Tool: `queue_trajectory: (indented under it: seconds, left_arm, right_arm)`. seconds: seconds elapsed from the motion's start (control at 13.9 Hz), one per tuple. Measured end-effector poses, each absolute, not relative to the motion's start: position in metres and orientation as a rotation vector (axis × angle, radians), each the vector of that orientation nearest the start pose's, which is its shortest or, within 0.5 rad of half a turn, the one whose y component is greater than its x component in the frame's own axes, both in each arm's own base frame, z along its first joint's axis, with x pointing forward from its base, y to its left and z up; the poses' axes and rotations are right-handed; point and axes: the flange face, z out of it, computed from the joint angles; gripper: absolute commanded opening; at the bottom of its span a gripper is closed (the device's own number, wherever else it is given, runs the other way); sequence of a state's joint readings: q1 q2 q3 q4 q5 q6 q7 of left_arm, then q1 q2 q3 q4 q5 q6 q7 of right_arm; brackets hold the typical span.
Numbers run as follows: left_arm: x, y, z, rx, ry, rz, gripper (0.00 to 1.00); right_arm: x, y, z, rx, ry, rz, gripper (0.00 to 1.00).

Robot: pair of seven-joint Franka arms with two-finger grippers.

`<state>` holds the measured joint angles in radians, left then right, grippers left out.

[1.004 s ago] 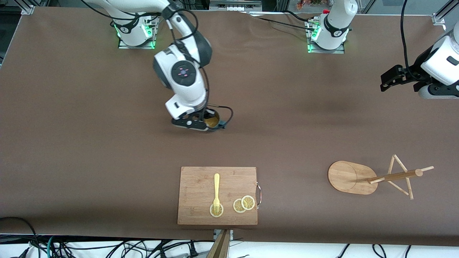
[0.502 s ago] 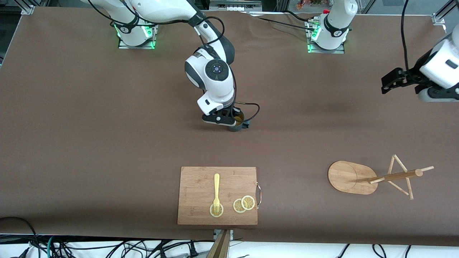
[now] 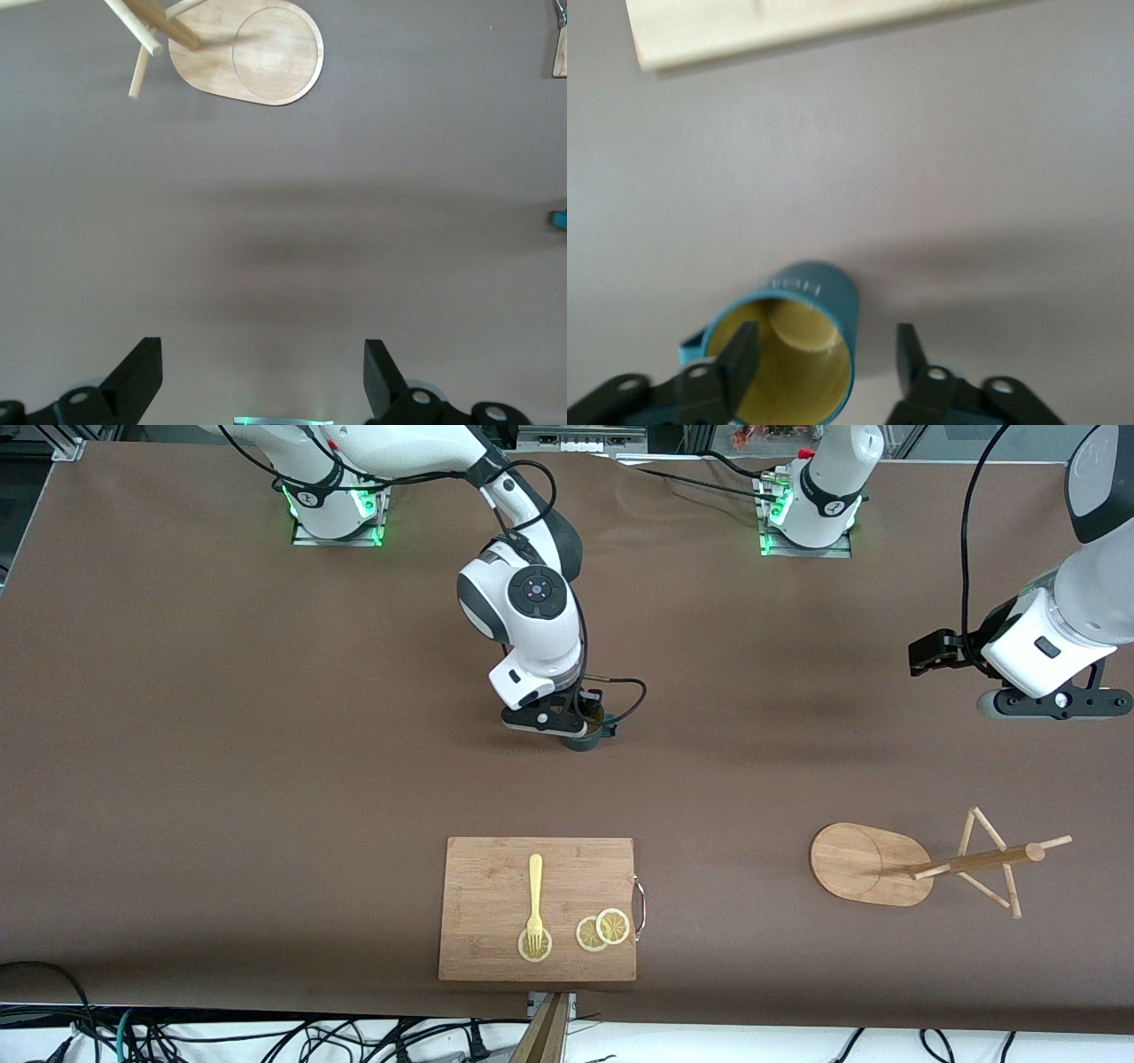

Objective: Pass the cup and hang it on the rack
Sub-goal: 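Grasp the teal mug rim and carry it toward the table middle, then release the mug with the right gripper while the left gripper approaches, then move the left gripper to the mug while the right gripper withdraws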

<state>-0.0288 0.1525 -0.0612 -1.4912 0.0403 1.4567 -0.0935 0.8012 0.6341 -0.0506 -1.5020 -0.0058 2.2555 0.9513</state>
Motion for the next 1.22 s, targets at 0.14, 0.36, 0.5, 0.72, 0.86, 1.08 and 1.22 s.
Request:
queue_trajectory:
  seconds: [0.14,0.36,0.5,0.72,0.86,1.08,1.22]
  left_arm:
    - [0.586,-0.042,0.562,-3.087,0.002,0.267,1.00]
    - [0.596,-0.033,0.528,-3.167,0.054,0.191,1.00]
    - [0.598,-0.030,0.490,-3.201,0.065,0.149,1.00]
    - [0.594,-0.038,0.436,-3.242,0.048,0.077,1.00]
    - [0.588,-0.040,0.396,-3.267,0.015,0.058,1.00]
    - [0.583,-0.055,0.337,-3.368,0.026,0.141,1.00]
    - [0.586,-0.071,0.305,-3.428,0.265,0.130,1.00]
  right_arm:
    - [0.545,0.469,0.347,-3.065,0.336,-0.207,1.00]
    - [0.569,0.409,0.407,-3.142,0.290,-0.204,1.00]
    - [0.579,0.362,0.439,-3.208,0.214,-0.150,1.00]
    - [0.592,0.276,0.483,-3.282,0.077,-0.019,1.00]
    - [0.594,0.216,0.512,-3.281,-0.076,0.096,1.00]
    - [0.596,0.126,0.538,-3.219,-0.288,0.221,1.00]
    - [0.597,0.076,0.546,-3.187,-0.381,0.244,1.00]
